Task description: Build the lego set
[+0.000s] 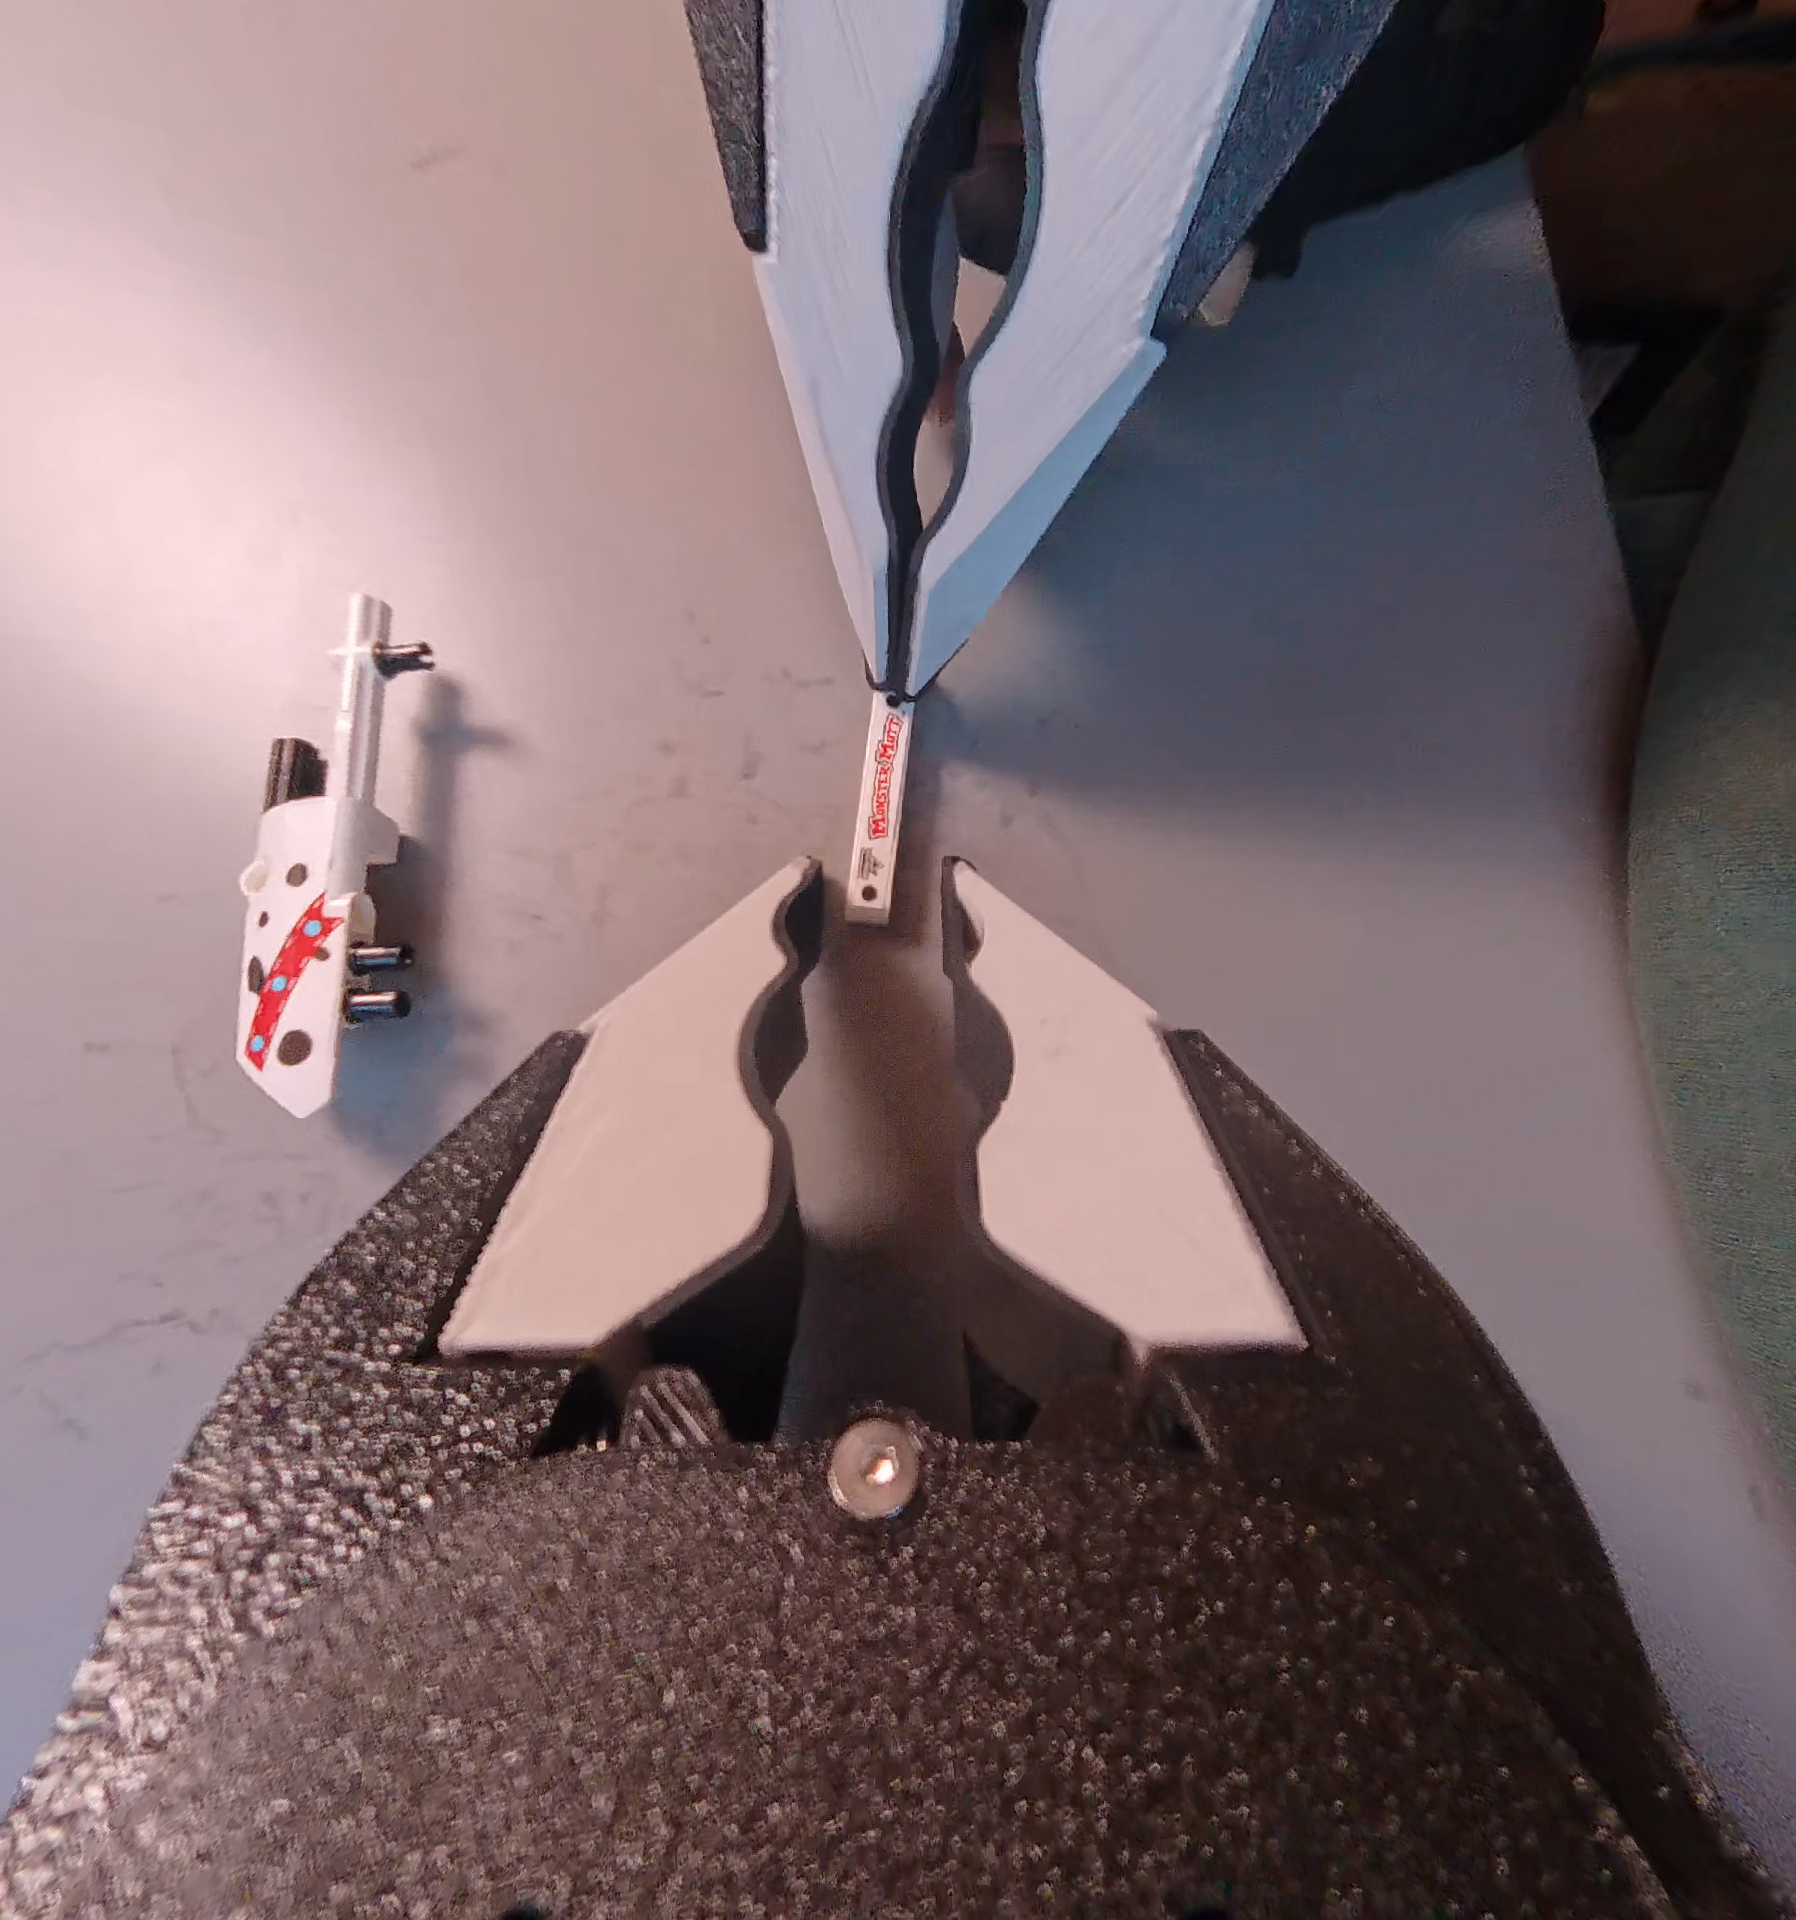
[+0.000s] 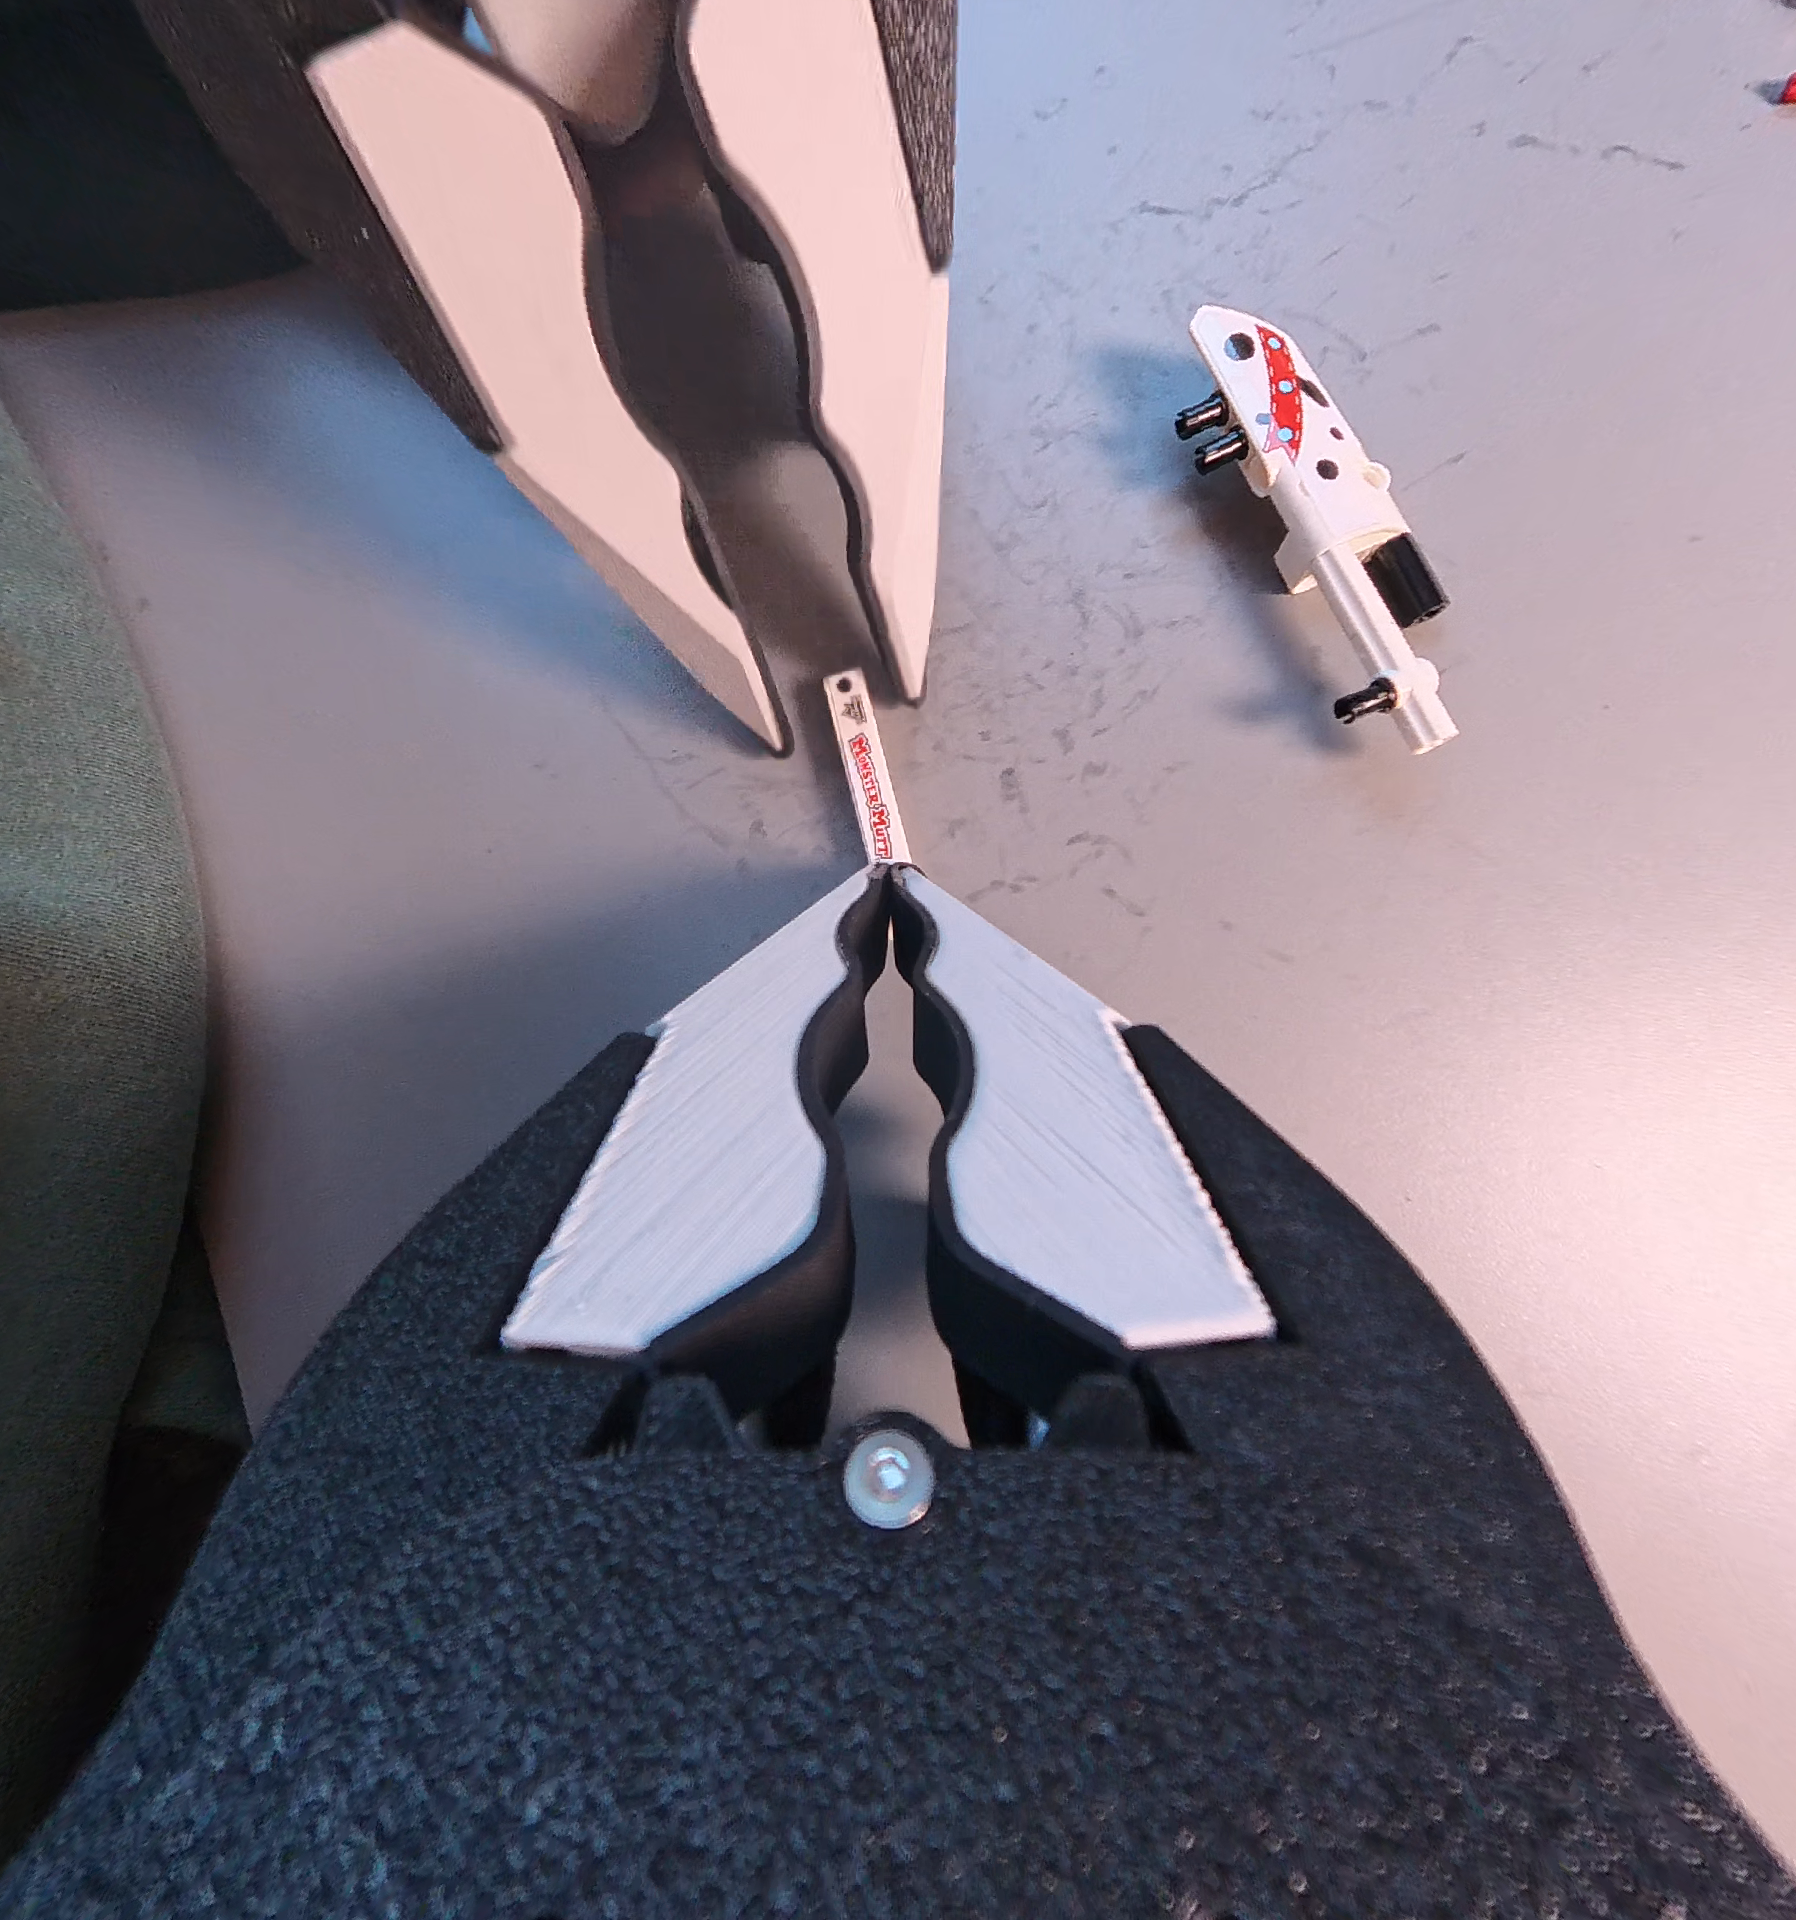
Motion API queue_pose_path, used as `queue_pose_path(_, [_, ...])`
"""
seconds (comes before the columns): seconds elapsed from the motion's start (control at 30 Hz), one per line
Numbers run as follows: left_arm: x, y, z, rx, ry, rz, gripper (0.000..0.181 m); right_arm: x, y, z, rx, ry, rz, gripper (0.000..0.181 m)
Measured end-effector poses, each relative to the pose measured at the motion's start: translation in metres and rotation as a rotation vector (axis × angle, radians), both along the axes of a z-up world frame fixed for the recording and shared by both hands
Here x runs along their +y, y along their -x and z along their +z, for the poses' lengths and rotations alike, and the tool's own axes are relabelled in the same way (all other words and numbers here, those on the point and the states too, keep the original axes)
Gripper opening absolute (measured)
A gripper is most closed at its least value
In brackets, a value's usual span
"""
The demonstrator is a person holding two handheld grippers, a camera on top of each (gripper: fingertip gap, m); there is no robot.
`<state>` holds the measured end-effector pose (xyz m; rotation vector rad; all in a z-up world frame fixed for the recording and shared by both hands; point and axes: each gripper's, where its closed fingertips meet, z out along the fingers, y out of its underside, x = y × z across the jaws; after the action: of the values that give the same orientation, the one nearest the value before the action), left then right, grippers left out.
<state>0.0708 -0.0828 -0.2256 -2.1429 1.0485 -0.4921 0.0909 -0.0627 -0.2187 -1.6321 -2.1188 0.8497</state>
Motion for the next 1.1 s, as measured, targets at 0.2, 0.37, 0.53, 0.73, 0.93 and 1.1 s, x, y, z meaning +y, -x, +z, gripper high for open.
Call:
queue_pose_path(0.2, [0.002, -0.002, -0.001, 0.019, -0.012, 0.010, 0.008, 0.000, 0.000, 0.000, 0.012, -0.026, 0.008, 0.000])
queue_pose_path(0.37, [0.001, -0.002, -0.001, 0.032, -0.023, 0.004, 0.007, -0.001, -0.003, 0.001, 0.028, -0.040, 0.029, 0.003])
queue_pose_path(0.53, [0.002, -0.002, -0.001, 0.030, -0.028, 0.004, 0.007, 0.002, -0.004, 0.007, 0.048, -0.026, 0.019, 0.008])
queue_pose_path(0.73, [0.004, -0.001, 0.013, 0.090, -0.201, -0.042, 0.007, 0.003, 0.002, 0.015, 0.053, 0.115, -0.049, 0.026])
queue_pose_path(0.93, [0.010, 0.002, 0.043, 0.162, -0.442, -0.039, 0.007, -0.010, 0.016, 0.033, 0.065, 0.431, -0.120, 0.026])
queue_pose_path(1.1, [0.014, 0.005, 0.057, 0.217, -0.567, -0.017, 0.008, -0.008, 0.022, 0.052, 0.115, 0.582, -0.156, 0.009])
